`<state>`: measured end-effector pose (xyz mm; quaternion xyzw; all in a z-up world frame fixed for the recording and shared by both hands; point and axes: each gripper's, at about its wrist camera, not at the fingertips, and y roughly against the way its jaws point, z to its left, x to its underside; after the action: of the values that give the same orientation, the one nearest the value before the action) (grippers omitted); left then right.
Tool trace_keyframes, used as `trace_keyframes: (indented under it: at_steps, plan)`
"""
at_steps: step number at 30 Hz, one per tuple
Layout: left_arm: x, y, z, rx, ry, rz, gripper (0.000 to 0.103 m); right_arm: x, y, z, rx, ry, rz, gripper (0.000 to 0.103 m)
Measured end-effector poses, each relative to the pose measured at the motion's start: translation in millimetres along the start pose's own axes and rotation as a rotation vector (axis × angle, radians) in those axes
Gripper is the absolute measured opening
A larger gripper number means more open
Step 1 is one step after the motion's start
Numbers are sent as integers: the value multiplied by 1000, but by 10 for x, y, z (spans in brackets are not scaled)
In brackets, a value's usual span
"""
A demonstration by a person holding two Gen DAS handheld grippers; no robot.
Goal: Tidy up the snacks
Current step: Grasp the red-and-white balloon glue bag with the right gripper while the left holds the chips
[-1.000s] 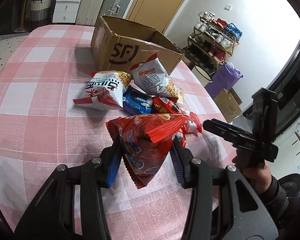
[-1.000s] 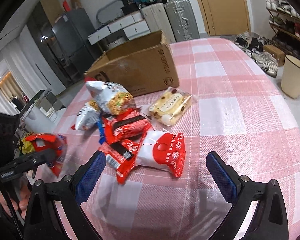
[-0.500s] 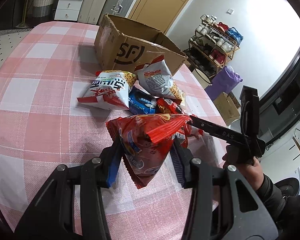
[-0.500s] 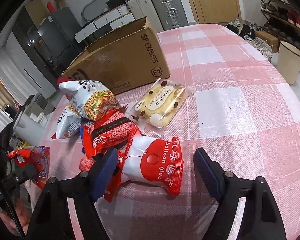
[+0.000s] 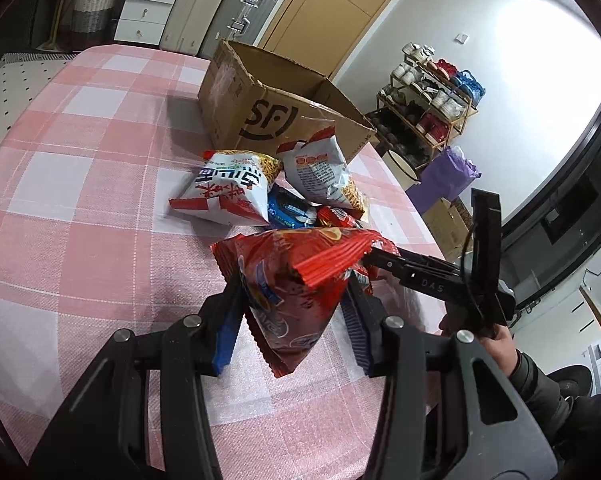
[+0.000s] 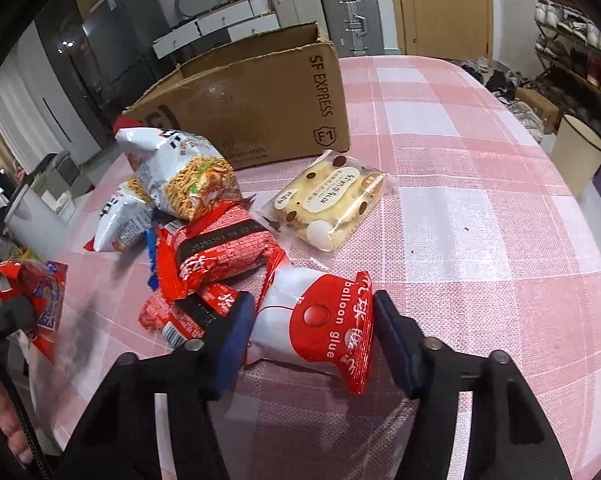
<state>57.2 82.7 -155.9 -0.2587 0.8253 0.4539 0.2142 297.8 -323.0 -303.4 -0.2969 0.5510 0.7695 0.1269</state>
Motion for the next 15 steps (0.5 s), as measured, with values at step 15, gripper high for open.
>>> trace_keyframes:
  at_steps: [15]
  plan:
    - [-72,268,-122,-25,-40,-44,43,36,281,-249,-124,-127,-85,51]
